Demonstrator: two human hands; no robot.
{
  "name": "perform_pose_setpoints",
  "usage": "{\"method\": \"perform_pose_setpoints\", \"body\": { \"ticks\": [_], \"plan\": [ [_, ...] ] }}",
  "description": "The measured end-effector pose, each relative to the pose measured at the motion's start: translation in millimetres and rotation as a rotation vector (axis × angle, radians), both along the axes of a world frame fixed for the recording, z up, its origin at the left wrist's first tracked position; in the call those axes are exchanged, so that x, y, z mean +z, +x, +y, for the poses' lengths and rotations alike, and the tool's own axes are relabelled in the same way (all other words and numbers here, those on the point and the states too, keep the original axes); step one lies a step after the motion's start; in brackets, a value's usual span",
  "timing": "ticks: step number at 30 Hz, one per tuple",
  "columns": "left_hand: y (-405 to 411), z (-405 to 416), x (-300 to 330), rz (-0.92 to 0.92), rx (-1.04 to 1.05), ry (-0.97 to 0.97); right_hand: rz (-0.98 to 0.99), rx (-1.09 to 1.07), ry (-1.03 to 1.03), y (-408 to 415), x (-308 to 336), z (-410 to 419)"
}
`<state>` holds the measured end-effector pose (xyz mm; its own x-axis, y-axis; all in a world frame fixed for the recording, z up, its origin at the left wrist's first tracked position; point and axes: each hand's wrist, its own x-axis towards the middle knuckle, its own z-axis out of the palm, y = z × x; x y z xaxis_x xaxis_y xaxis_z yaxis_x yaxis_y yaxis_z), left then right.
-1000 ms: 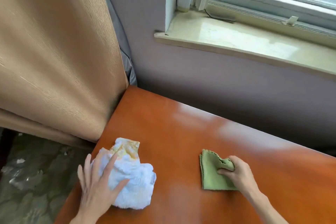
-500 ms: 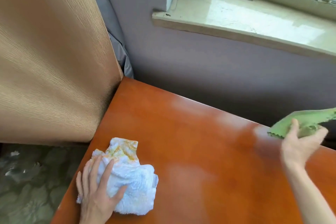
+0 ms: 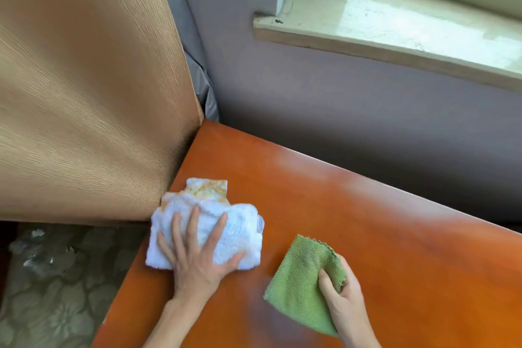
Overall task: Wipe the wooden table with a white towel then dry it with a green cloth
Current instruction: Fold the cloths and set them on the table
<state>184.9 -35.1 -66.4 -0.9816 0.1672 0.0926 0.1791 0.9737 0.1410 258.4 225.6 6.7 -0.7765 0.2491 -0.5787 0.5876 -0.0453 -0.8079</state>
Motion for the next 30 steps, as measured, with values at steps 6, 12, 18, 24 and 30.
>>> {"method": "perform_pose_setpoints", "body": {
  "ticks": [6,12,18,24,30],
  "plan": [
    [-95,12,-3,-0.005,-0.038,0.013,0.009,0.011,0.049,-14,-6,-3],
    [-145,27,0,-0.070,-0.187,-0.001,0.008,-0.054,-0.010,-22,-8,-9],
    [-177,47,12,-0.242,-0.228,-0.022,-0.008,-0.025,-0.034,-32,-13,-24],
    [-87,23,55,-0.102,0.053,0.807,-0.005,0.113,-0.202,-54,-3,-44],
    [-4,-15,63,-1.102,0.545,1.571,-0.039,0.376,-0.308,-77,-11,-82]
  ]
}}
